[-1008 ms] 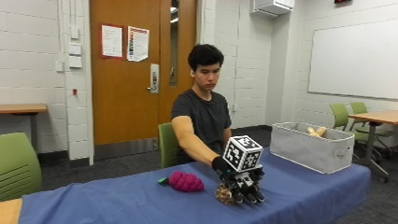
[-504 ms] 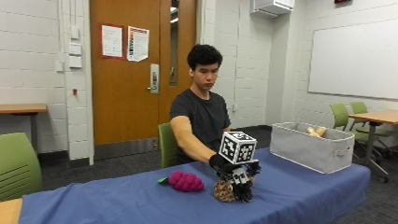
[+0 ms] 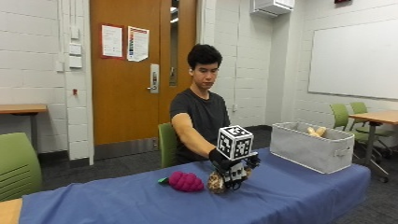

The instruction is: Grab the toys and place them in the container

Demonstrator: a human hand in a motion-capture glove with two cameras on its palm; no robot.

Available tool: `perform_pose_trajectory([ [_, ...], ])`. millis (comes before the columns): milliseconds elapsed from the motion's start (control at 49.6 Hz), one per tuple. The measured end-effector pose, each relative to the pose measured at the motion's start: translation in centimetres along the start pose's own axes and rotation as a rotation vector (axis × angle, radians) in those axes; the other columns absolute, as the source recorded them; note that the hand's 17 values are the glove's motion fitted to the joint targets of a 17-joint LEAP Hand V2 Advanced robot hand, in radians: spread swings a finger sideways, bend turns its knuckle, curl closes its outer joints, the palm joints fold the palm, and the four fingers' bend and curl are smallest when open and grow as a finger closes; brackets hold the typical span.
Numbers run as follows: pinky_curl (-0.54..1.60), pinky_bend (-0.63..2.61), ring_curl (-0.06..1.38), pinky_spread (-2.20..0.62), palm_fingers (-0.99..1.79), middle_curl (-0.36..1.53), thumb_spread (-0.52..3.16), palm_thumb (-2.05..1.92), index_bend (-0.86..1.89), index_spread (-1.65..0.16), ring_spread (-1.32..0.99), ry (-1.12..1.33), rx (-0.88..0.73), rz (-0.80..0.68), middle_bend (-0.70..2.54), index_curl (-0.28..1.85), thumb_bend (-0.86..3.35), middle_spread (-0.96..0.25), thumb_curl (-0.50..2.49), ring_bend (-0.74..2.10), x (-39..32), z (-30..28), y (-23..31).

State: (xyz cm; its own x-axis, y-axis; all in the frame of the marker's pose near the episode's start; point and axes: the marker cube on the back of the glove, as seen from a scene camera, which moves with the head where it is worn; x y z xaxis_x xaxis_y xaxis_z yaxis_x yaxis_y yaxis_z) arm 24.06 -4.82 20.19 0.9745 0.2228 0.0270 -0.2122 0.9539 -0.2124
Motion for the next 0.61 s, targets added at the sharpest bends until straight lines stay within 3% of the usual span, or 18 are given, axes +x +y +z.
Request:
perform_pose_trajectory([
  [282,0.38,0.64,0.48,-0.46,1.36,0.59,1.33,0.45,0.54,-0.31,-0.37,-0.088,-0.01,0.008,0.98,0.78,0.17,-0.32,0.57,1.18,-1.5,-4.1,0.8],
  [605,0.4,0.71,0.5,-0.46,1.28,0.63,1.24,0.45,0.7,-0.29,-0.35,-0.065,0.139,-0.134,1.07,0.88,0.14,-0.3,0.7,1.24,-11.0,-15.8,2.8],
])
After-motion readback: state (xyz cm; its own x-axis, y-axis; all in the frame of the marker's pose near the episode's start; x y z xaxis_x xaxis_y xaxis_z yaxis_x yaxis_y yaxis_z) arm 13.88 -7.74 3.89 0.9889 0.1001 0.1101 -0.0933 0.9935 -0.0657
